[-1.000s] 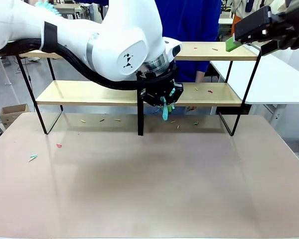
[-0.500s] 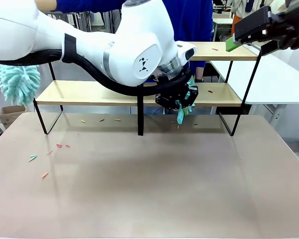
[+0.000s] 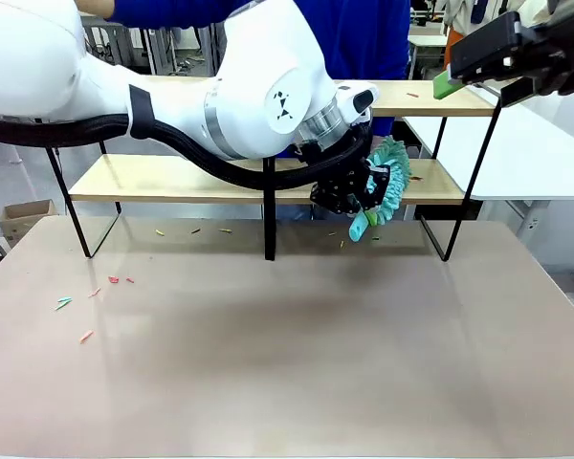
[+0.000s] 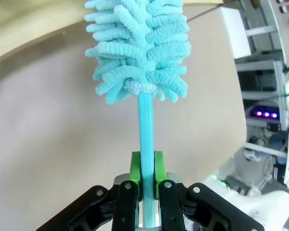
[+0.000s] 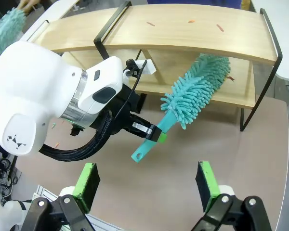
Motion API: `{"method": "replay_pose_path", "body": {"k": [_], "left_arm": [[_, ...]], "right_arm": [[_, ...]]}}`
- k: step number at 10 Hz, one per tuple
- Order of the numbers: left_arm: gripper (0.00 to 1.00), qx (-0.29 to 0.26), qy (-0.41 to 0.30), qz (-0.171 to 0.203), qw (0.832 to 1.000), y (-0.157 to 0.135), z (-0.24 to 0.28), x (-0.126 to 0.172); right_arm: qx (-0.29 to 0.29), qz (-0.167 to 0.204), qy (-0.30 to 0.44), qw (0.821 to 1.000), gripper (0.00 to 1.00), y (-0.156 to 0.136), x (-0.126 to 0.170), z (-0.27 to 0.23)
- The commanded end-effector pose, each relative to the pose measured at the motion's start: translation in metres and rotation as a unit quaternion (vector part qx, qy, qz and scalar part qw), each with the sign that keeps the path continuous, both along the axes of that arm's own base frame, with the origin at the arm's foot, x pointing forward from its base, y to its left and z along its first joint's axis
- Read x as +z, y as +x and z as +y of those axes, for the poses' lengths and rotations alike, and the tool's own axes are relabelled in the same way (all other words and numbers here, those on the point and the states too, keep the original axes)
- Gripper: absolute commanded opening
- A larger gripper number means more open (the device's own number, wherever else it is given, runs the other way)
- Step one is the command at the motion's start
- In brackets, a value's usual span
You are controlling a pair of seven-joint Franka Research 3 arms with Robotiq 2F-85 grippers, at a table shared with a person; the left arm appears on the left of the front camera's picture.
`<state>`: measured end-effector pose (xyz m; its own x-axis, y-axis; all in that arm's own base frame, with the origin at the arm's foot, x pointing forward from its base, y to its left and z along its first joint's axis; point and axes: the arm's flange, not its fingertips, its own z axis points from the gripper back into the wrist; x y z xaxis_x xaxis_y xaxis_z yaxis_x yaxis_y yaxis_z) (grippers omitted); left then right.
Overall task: Clean the shelves.
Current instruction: Clean a randomly selected level of the Shelf with the Duster.
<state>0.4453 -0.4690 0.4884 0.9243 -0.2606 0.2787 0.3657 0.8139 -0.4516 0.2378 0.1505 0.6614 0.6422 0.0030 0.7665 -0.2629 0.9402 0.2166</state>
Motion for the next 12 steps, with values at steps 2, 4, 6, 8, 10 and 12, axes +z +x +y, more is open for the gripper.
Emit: {"method": "replay_pose_path", "body": {"k": [2, 4, 6, 8, 10, 12], "left_arm": [[0.13, -0.069, -0.017, 0.056, 0.996, 0.008, 0.013, -0.001], [0.13, -0.124, -0.032, 0.081, 0.988, 0.011, 0.022, 0.002], [0.13, -0.252, -0.006, 0.118, 0.961, 0.007, 0.033, 0.007], [0.13, -0.350, 0.023, 0.132, 0.927, -0.004, 0.062, 0.016], [0.13, -0.325, 0.006, 0.105, 0.940, -0.006, 0.076, 0.029], [0.13, -0.334, -0.017, 0.100, 0.937, -0.012, 0.083, 0.036]], "right_arm": [[-0.001, 0.000, 0.001, 1.000, 1.00, 0.000, 0.000, -0.001], [-0.001, 0.000, 0.001, 1.000, 1.00, 0.000, 0.000, -0.001], [-0.001, 0.000, 0.001, 1.000, 1.00, 0.000, 0.000, -0.001], [-0.001, 0.000, 0.001, 1.000, 1.00, 0.000, 0.000, -0.001], [-0.001, 0.000, 0.001, 1.000, 1.00, 0.000, 0.000, -0.001], [-0.001, 0.000, 0.001, 1.000, 1.00, 0.000, 0.000, -0.001]]}}
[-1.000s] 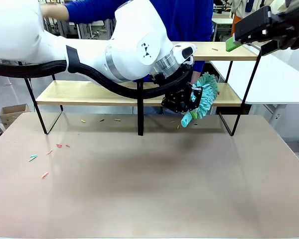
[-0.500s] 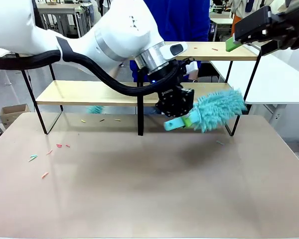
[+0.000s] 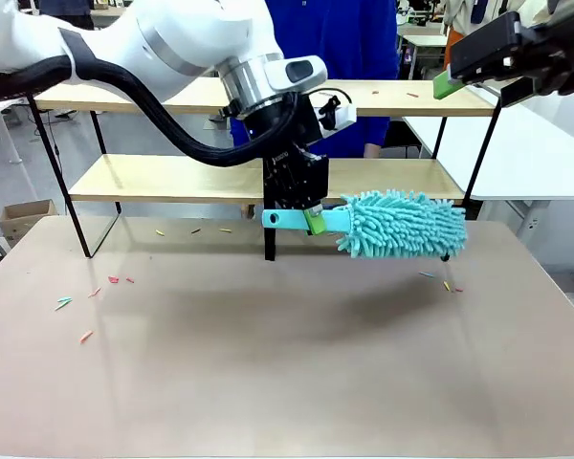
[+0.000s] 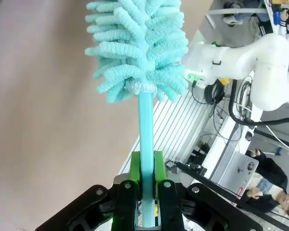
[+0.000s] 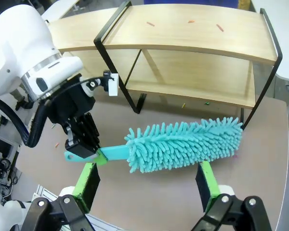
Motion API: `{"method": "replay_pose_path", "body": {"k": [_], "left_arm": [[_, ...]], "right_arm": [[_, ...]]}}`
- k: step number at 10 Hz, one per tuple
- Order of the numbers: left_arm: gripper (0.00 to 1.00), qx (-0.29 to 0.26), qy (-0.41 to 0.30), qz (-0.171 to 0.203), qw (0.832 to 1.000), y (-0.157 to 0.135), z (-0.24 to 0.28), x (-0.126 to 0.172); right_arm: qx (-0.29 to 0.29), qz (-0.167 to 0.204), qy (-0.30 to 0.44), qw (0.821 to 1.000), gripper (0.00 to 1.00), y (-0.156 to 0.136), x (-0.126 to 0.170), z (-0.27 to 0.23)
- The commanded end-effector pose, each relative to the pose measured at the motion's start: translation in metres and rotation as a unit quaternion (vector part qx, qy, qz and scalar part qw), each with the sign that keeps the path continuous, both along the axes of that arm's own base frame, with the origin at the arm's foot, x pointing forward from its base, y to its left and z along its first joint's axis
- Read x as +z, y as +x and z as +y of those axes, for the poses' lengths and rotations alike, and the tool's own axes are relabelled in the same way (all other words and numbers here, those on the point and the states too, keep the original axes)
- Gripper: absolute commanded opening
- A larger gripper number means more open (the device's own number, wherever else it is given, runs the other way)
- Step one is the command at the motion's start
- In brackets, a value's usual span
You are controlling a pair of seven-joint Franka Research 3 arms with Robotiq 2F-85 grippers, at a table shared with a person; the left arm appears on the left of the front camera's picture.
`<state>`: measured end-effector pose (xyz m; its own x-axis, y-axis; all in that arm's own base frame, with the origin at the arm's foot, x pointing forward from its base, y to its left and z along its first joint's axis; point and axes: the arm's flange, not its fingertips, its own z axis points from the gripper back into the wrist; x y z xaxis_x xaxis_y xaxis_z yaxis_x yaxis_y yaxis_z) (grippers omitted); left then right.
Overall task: Clean the shelves.
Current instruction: Clean a randomly selected level of the Shelf with the Duster.
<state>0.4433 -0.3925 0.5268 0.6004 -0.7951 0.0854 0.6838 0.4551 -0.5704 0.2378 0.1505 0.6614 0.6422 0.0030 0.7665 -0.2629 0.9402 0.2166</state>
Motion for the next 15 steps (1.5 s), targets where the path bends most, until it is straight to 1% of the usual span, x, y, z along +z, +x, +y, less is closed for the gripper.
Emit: {"method": "replay_pose_path", "body": {"k": [1, 2, 3, 4, 5, 6, 7, 8, 9, 10, 11, 12, 13, 15], "left_arm": [[0.13, -0.020, -0.029, -0.002, 0.999, -0.017, 0.014, 0.003], [0.13, -0.061, -0.028, -0.009, 0.998, -0.030, 0.036, 0.012], [0.13, -0.139, -0.008, -0.065, 0.988, -0.048, 0.069, 0.017], [0.13, -0.178, -0.022, -0.099, 0.979, -0.066, 0.111, 0.022], [0.13, -0.148, -0.054, -0.136, 0.978, -0.085, 0.159, 0.027], [0.13, -0.081, -0.075, -0.185, 0.976, -0.112, 0.216, 0.028], [0.13, -0.023, -0.101, -0.214, 0.971, -0.136, 0.259, 0.026], [0.13, 0.035, -0.123, -0.249, 0.960, -0.161, 0.296, 0.022], [0.13, 0.080, -0.176, -0.269, 0.944, -0.180, 0.332, 0.018], [0.13, 0.123, -0.223, -0.280, 0.926, -0.195, 0.363, 0.015], [0.13, 0.169, -0.281, -0.289, 0.900, -0.214, 0.395, 0.015], [0.13, 0.202, -0.331, -0.301, 0.871, -0.230, 0.417, 0.018], [0.13, 0.252, -0.355, -0.308, 0.846, -0.249, 0.438, 0.026], [0.13, 0.351, -0.350, -0.299, 0.815, -0.282, 0.494, 0.063]], "right_arm": [[-0.001, 0.000, 0.001, 1.000, 1.00, 0.000, 0.000, -0.001], [-0.001, 0.000, 0.001, 1.000, 1.00, 0.000, 0.000, -0.001], [-0.001, 0.000, 0.001, 1.000, 1.00, 0.000, 0.000, -0.001], [-0.001, 0.000, 0.001, 1.000, 1.00, 0.000, 0.000, -0.001], [-0.001, 0.000, 0.001, 1.000, 1.00, 0.000, 0.000, -0.001], [-0.001, 0.000, 0.001, 1.000, 1.00, 0.000, 0.000, -0.001], [-0.001, 0.000, 0.001, 1.000, 1.00, 0.000, 0.000, -0.001], [-0.001, 0.000, 0.001, 1.000, 1.00, 0.000, 0.000, -0.001], [-0.001, 0.000, 0.001, 1.000, 1.00, 0.000, 0.000, -0.001], [-0.001, 0.000, 0.001, 1.000, 1.00, 0.000, 0.000, -0.001], [-0.001, 0.000, 0.001, 1.000, 1.00, 0.000, 0.000, -0.001], [-0.001, 0.000, 0.001, 1.000, 1.00, 0.000, 0.000, -0.001], [-0.001, 0.000, 0.001, 1.000, 1.00, 0.000, 0.000, -0.001], [-0.001, 0.000, 0.001, 1.000, 1.00, 0.000, 0.000, -0.001]]}}
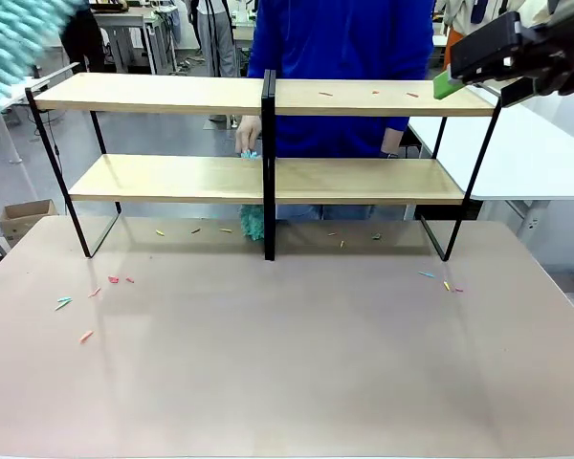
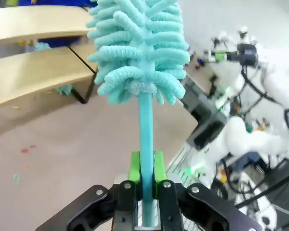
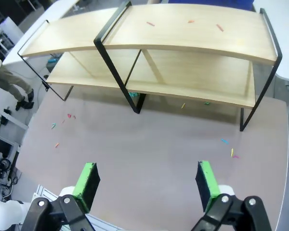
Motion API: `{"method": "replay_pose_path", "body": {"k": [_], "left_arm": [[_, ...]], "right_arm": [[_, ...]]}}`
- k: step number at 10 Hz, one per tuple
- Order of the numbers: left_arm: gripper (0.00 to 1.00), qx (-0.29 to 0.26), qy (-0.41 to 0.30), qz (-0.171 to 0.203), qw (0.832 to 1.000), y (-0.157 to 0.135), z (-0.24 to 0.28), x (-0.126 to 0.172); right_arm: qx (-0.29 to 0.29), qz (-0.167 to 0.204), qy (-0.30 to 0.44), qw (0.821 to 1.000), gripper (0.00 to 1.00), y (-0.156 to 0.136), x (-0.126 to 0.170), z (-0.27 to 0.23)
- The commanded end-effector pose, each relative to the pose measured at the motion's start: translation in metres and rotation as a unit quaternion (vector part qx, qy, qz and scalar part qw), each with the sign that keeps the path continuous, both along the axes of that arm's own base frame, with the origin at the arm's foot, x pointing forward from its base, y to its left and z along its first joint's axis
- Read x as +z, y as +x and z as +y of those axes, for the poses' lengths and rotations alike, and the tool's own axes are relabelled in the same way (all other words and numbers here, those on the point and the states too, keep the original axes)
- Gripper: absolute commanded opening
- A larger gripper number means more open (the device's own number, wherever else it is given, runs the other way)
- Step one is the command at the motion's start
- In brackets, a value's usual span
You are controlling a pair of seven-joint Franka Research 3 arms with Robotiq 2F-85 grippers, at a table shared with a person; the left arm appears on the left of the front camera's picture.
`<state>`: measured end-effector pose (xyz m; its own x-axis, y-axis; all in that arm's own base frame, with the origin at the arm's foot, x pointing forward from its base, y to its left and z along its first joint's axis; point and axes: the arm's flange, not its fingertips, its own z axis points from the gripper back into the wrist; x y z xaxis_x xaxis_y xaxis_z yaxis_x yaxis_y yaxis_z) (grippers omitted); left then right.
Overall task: Clean the shelves.
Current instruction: Clean a randomly selected level of the Shelf with the Duster.
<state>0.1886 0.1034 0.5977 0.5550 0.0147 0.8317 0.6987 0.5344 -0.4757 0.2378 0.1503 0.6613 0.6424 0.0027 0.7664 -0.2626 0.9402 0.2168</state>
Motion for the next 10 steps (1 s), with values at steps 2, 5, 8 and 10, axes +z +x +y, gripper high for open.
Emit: {"method": "replay_pose_path", "body": {"k": [2, 5, 8, 10], "left_arm": [[0.13, 0.099, -0.089, 0.039, 0.990, -0.049, 0.052, 0.004], [0.13, 0.108, -0.088, 0.047, 0.989, -0.053, 0.061, -0.001], [0.13, 0.108, -0.088, 0.047, 0.989, -0.053, 0.061, -0.001], [0.13, 0.108, -0.088, 0.047, 0.989, -0.053, 0.061, -0.001]], "right_arm": [[-0.001, 0.000, 0.001, 1.000, 1.00, 0.000, 0.000, 0.000], [-0.001, 0.000, 0.001, 1.000, 1.00, 0.000, 0.000, 0.000], [-0.001, 0.000, 0.001, 1.000, 1.00, 0.000, 0.000, 0.000], [-0.001, 0.000, 0.001, 1.000, 1.00, 0.000, 0.000, 0.000]]}}
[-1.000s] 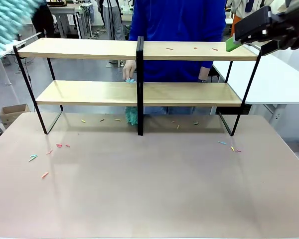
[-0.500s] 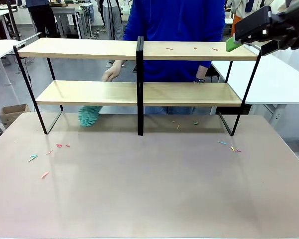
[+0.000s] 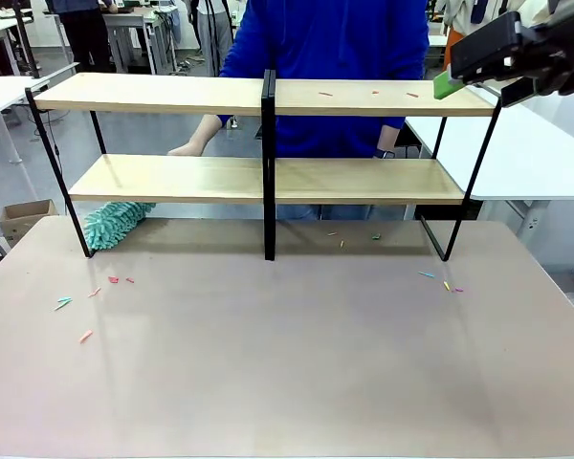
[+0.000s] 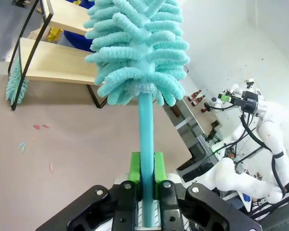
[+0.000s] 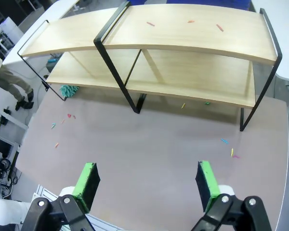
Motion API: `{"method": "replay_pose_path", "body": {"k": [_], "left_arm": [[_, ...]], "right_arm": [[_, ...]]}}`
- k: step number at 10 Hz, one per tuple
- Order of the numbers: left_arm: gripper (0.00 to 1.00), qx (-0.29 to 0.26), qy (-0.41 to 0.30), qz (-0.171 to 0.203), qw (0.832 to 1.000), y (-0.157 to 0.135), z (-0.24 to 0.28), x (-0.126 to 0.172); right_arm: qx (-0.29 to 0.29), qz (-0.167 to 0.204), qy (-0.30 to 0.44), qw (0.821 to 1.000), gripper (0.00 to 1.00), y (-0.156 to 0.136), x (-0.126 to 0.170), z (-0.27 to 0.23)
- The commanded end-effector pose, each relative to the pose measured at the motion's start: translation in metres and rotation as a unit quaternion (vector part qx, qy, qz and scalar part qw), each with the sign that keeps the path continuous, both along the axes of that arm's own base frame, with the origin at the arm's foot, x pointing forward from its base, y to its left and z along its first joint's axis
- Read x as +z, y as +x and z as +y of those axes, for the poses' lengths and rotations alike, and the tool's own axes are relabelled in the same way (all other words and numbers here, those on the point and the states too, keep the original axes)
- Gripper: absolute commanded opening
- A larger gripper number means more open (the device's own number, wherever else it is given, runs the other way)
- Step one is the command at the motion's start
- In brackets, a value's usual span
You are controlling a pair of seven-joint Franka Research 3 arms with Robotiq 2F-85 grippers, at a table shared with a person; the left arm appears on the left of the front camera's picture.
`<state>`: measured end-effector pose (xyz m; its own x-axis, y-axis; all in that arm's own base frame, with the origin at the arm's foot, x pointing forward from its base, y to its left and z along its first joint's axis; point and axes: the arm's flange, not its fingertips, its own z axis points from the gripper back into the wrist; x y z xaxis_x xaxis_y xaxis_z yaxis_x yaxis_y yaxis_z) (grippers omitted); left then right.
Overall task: Clean the shelves.
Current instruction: Clean another randomly selected level of the Shelf with the Duster.
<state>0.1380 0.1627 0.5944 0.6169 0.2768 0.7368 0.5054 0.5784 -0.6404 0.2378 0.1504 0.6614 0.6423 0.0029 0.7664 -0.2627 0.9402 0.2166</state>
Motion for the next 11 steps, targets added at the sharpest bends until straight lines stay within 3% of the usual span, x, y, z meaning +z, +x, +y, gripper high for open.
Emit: {"method": "replay_pose_path", "body": {"k": [1, 5, 7, 9, 11], "left_arm": [[0.13, -0.002, -0.005, -0.014, 1.000, -0.003, 0.002, 0.002], [0.13, 0.000, 0.000, 0.000, 1.000, 0.000, 0.000, 0.000], [0.13, -0.079, 0.062, 0.032, 0.994, 0.060, -0.045, 0.034], [0.13, -0.176, 0.111, 0.056, 0.977, 0.113, -0.118, 0.075], [0.13, -0.226, 0.133, 0.087, 0.961, 0.163, -0.227, 0.107]], "right_arm": [[-0.001, 0.000, 0.001, 1.000, 1.00, 0.000, 0.000, 0.000], [-0.001, 0.000, 0.001, 1.000, 1.00, 0.000, 0.000, 0.000], [-0.001, 0.000, 0.001, 1.000, 1.00, 0.000, 0.000, 0.000], [-0.001, 0.000, 0.001, 1.000, 1.00, 0.000, 0.000, 0.000], [-0.001, 0.000, 0.001, 1.000, 1.00, 0.000, 0.000, 0.000]]}}
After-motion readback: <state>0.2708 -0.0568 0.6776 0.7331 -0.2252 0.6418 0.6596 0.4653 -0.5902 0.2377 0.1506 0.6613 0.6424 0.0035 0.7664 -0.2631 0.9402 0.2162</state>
